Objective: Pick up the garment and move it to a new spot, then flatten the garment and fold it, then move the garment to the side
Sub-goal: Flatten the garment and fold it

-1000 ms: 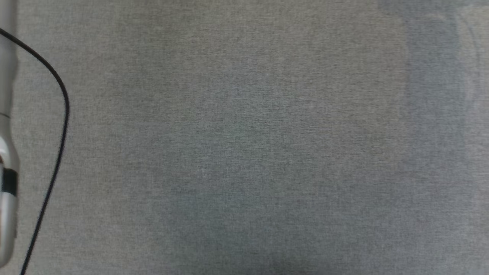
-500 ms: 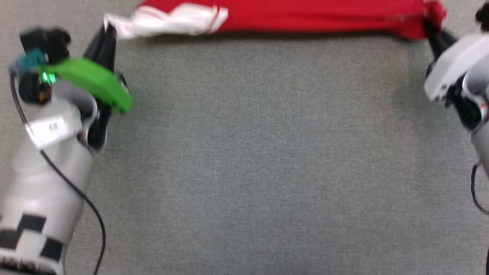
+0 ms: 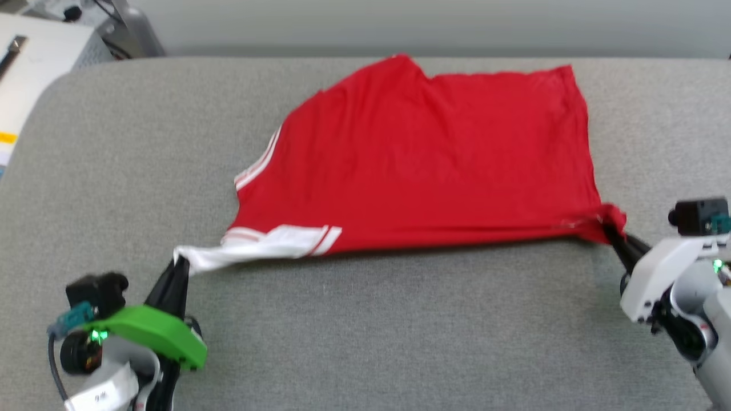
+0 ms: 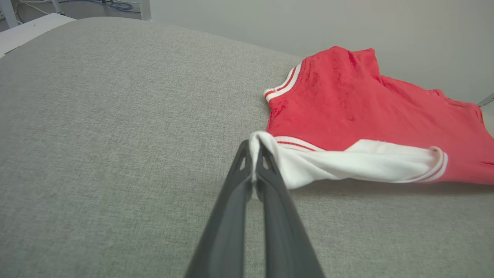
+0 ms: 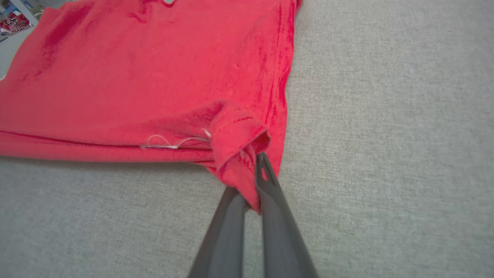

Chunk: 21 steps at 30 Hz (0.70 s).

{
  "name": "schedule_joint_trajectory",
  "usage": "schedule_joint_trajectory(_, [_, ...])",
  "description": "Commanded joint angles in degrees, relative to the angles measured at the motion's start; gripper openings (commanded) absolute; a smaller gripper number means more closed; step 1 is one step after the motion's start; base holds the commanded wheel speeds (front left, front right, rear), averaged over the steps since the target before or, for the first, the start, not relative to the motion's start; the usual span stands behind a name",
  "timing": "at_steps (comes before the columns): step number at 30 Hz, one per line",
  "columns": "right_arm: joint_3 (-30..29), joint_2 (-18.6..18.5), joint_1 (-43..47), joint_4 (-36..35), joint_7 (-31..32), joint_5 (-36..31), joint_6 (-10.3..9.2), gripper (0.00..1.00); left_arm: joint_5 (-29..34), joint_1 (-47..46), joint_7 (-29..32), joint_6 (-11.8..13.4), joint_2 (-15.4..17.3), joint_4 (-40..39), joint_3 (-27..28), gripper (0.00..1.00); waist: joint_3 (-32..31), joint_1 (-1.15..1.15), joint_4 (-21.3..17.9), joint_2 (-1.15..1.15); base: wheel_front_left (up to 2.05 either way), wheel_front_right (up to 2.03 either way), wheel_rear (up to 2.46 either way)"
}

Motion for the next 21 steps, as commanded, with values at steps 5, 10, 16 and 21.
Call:
schedule_joint_trajectory(5, [-4.8,-1.3,10.5,-4.5,2.1,-0.5,-0.13,0.00,-2.3,11.4,1.7,6.1,2.9,-8.7,2.1,0.00,-7.6,0.01,-1.3,0.00,0.00,0.00,0.00])
schedule_joint_trajectory(10, [-10.1,0.0,20.6,-10.5,5.4,-3.1,-0.13,0.00,-3.8,21.2,3.8,10.5,4.0,-15.9,2.6,0.00,-9.6,0.01,-1.4,0.00,0.00,0.00,0.00])
schedule_joint_trajectory(16, [-17.2,3.9,31.9,-17.4,10.5,-7.0,-0.13,0.00,-5.5,28.7,6.1,14.3,4.6,-22.2,2.9,0.00,-11.1,0.01,-0.4,0.00,0.00,0.00,0.00])
schedule_joint_trajectory(21, [-22.1,7.5,37.1,-23.8,14.5,-11.1,-0.13,0.00,-5.0,29.4,7.0,15.6,5.6,-26.4,2.9,0.00,-11.3,0.01,0.1,0.00,0.00,0.00,0.00])
